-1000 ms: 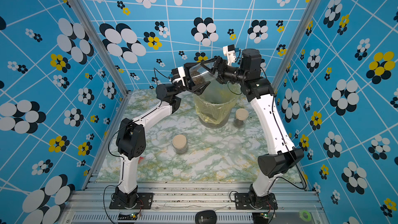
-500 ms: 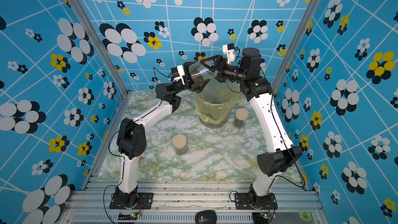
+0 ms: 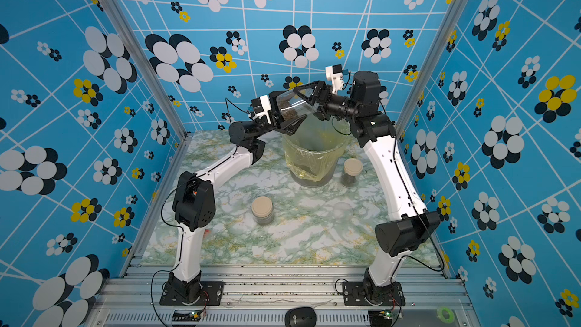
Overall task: Empty moldy tea leaves from jars
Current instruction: Pour the moldy tea leaves from the jar into the trash bin.
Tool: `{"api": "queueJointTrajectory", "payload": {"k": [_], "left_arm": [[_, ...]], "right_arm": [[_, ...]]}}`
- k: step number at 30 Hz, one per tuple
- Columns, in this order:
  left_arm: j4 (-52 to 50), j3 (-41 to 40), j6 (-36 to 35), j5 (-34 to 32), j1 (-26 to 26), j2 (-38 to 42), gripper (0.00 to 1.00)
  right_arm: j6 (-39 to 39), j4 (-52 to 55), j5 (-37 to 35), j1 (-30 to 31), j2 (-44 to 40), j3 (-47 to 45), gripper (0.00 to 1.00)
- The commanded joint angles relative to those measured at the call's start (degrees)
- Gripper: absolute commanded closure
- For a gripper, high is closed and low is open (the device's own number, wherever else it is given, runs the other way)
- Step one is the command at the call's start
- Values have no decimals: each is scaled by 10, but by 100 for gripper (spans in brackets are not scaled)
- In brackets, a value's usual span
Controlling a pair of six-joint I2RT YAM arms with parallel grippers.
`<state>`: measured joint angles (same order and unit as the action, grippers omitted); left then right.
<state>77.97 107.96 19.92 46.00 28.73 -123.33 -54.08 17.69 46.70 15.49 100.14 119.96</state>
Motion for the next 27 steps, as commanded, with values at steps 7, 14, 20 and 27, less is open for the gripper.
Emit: {"api": "queueJointTrajectory", "payload": {"k": [7, 14, 20, 27], "left_arm": [[19, 27, 16, -23, 3, -3, 3], [20, 30, 17, -26, 4, -2, 0], [20, 32, 19, -22, 4, -4, 9], [19, 39, 22, -27, 7, -6, 34]], "right_arm": [[-16, -31, 24, 0, -3, -16, 29], [-31, -51, 29, -1, -4, -28, 30], [-37, -58, 30, -1, -2, -28, 30], [-40, -68, 37, -2, -5, -40, 26]]}}
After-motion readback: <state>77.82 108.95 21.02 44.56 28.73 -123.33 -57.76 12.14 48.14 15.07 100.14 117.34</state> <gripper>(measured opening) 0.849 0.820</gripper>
